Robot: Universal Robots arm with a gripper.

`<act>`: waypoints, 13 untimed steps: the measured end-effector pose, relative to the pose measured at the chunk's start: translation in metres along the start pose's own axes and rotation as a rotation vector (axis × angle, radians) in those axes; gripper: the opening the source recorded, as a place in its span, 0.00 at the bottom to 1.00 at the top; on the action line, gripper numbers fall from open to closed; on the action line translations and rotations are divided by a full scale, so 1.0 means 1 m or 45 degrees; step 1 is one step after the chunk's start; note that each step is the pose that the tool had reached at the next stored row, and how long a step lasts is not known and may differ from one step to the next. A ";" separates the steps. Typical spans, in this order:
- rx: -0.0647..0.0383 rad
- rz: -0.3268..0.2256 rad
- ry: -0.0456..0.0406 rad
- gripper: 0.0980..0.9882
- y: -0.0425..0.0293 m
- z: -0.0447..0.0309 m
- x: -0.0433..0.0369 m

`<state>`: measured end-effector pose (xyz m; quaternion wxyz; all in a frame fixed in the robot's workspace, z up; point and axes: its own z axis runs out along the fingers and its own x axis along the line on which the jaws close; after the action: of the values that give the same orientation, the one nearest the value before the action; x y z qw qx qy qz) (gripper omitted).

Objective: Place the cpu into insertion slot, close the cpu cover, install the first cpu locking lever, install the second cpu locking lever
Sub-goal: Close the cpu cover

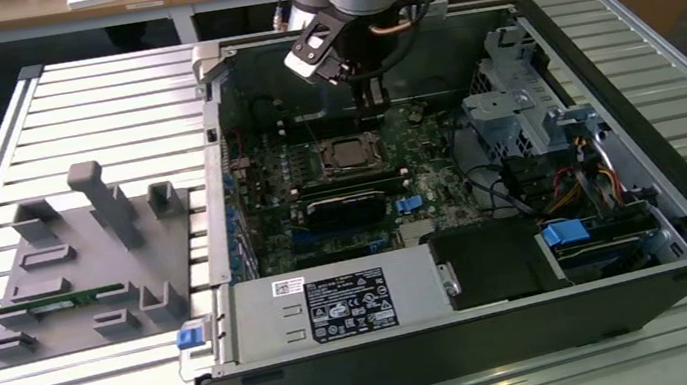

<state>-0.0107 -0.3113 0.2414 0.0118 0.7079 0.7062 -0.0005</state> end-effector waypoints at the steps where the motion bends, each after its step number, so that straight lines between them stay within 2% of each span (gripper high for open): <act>1: 0.000 0.000 0.000 0.02 -0.0013 0.0002 0.0000; 13: 0.000 0.000 0.000 0.02 -0.0167 0.0021 0.0000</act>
<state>-0.0274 -0.3112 0.2390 0.0118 0.7079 0.7062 -0.0005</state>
